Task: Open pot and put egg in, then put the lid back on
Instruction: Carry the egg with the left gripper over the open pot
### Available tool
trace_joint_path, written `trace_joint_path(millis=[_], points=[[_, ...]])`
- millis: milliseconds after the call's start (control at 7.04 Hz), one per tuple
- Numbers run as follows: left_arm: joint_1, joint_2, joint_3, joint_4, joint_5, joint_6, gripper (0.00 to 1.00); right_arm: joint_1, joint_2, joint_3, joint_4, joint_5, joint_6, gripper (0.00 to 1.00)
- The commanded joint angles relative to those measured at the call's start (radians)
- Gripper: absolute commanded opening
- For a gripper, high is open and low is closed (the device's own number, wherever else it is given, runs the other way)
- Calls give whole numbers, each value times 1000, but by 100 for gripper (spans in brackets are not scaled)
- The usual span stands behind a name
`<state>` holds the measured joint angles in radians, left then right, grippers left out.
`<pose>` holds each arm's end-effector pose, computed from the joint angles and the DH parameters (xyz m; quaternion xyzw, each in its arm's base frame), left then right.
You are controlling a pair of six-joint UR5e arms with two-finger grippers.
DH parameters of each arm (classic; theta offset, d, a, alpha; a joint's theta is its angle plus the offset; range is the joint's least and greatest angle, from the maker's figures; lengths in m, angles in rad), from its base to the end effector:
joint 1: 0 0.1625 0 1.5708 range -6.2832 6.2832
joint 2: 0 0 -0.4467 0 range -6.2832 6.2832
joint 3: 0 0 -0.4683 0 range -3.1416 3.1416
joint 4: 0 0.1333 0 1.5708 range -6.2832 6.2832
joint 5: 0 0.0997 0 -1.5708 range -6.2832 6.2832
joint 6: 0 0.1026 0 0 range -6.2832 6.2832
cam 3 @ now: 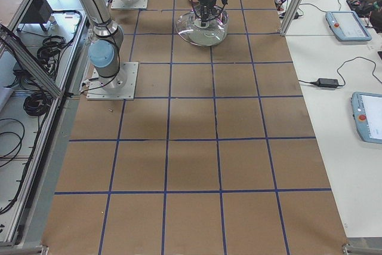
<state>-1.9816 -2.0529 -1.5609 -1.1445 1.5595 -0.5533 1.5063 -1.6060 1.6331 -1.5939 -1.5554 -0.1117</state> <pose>-0.4104 -0.6055 0.2382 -0.0713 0.9972 0.0230 0.0056 0.0990 -0.5592 0.4932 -0.0236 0.9997 0.0013 0.0078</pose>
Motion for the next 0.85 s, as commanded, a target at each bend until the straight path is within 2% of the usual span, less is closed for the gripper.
trace_joint_path(millis=[0, 142, 284, 568, 710], points=[[0, -3, -4, 2, -1, 3, 50, 0, -3, 13, -5, 2, 1, 32], [0, 2, -5, 2, 1, 7, 82, 0, -3, 14, -6, 0, 1, 32], [0, 13, -4, 2, 2, 7, 100, 0, -3, 14, -6, 2, 1, 32], [0, 115, -1, -15, -30, 30, 100, 0, -3, 14, -6, 2, 1, 32], [12, 190, 7, -90, -56, 97, 100, 0, -3, 14, -6, 2, 1, 32]])
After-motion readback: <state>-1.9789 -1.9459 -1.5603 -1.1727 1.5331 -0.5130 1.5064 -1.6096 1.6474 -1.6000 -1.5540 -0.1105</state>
